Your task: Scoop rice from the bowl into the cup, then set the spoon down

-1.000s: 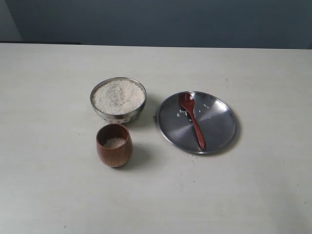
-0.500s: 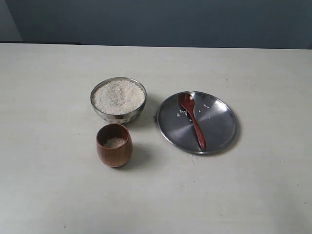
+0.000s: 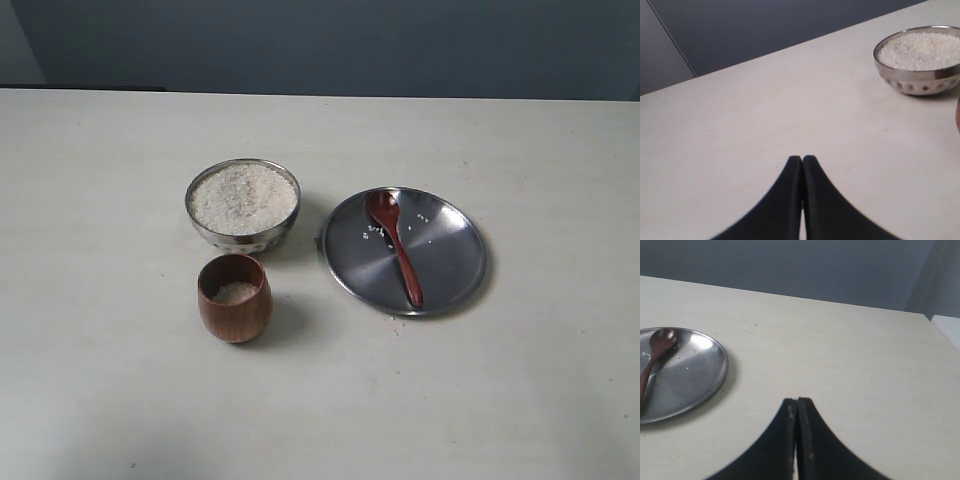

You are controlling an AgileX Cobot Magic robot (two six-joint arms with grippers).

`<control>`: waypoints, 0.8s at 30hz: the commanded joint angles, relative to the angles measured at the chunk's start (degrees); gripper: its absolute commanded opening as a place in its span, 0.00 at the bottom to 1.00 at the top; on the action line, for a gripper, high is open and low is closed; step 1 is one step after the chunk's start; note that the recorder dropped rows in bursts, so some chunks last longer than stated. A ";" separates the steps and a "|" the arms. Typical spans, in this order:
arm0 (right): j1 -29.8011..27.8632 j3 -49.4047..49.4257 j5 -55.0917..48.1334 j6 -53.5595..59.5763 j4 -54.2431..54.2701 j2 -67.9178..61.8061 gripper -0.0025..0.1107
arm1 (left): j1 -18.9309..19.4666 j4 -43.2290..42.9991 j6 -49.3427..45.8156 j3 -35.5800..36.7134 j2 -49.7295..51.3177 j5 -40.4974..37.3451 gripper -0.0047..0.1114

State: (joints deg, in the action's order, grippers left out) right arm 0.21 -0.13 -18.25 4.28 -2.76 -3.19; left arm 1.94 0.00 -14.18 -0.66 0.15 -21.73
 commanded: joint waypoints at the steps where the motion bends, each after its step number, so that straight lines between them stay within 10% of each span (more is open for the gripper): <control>1: -0.21 0.13 0.39 0.00 -0.09 -0.11 0.02 | 0.21 0.88 0.01 0.66 -0.15 5.66 0.04; 24: -0.21 0.13 0.39 0.00 -0.09 -0.11 0.02 | 0.21 1.84 0.01 0.66 -0.15 10.38 0.04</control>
State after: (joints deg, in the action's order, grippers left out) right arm 0.21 -0.13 -18.25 4.16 -2.76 -3.19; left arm 1.94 1.40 -14.18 -0.20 0.15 -11.91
